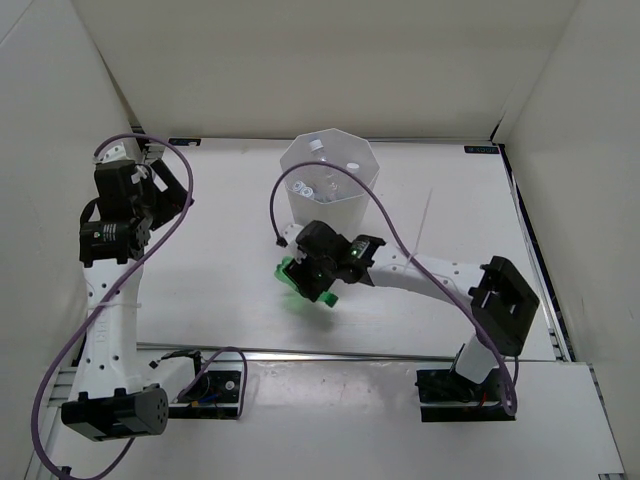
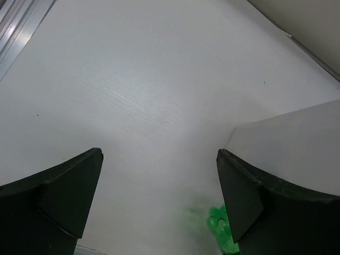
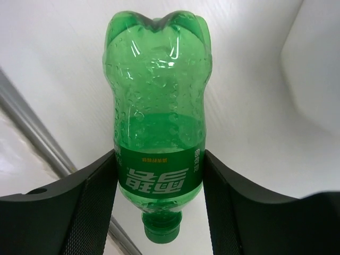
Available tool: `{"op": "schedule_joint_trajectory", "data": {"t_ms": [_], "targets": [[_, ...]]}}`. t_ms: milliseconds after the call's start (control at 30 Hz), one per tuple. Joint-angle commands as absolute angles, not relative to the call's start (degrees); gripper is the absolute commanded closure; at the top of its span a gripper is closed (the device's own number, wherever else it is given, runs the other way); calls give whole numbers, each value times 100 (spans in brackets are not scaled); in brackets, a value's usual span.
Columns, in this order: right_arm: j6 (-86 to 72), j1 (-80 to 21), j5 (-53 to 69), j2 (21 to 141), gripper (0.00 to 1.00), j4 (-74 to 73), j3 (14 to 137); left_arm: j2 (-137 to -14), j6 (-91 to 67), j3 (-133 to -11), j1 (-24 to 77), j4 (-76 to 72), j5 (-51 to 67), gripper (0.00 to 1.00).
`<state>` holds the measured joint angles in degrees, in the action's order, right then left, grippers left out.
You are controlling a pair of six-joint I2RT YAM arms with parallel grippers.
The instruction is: Put the plastic bottles in the bin
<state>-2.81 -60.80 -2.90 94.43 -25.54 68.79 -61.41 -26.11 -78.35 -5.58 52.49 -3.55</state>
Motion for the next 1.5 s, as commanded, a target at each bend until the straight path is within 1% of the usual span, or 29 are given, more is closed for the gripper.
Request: {"op": "schedule_joint_trajectory", "data": {"t_ms": [0,200,300,333,433,467,500,567,600,767,933,1033,1100,1233,1300,1333,1367,1433,1467], "targets": [[-202,-6135,-26,9150,71,-2917,7689,-6108,-2558,-7822,-685,5186,-255,0],[-79,-6135,141,8816,72,-3348,8927,-6284,-2505,-7980,-738,5186,-202,0],[-79,-6249,-96,8658,72,-3427,9402,-6346,-2452,-8033,-791,5186,-202,0],[-79,-6249,-184,8657,72,-3428,9865,-6346,-2452,-8033,-791,5186,-202,0],[175,-6188,-842,8806,72,-3498,10676,-6407,-2513,-8033,-791,5186,-150,0],[341,-6109,-992,8894,72,-3498,11305,-6407,-2514,-8033,-791,5125,-97,0],[412,-5934,-1341,9103,71,-3498,11642,-6407,-2514,-8033,-791,5124,-97,0],[475,-5732,-1669,9263,71,-3428,12110,-6469,-2584,-7981,-791,5071,-44,0],[475,-5469,-1748,9264,69,-3245,12164,-6521,-2645,-7980,-791,5071,8,0],[256,-4730,-1557,9510,68,-3164,12270,-6521,-2698,-7980,-791,5019,123,0],[-114,-4307,-1293,9817,60,-3164,12269,-6521,-2698,-8042,-843,5019,176,0],[-272,-4096,-1108,10001,58,-3217,12462,-6521,-2698,-8095,-844,5019,176,0],[-421,-4034,-959,10055,55,-3270,12515,-6521,-2646,-8095,-844,5019,176,0],[-606,-4034,-870,10055,41,-3375,12437,-6408,-2593,-7981,-949,5019,176,0],[-606,-4034,-818,10055,40,-3437,12375,-6355,-2593,-7919,-949,5019,228,0],[-606,-4034,-817,10055,34,-3437,12375,-6354,-2593,-7849,-1001,5019,229,0],[-667,-4034,-765,10055,24,-3489,12375,-6354,-2593,-7849,-1002,5019,229,0],[-721,-4034,-712,9984,14,-3489,12313,-6293,-2593,-7787,-1002,5019,281,0],[-721,-4034,-712,9923,7,-3489,12313,-6293,-2593,-7718,-1002,5019,281,0]]}}
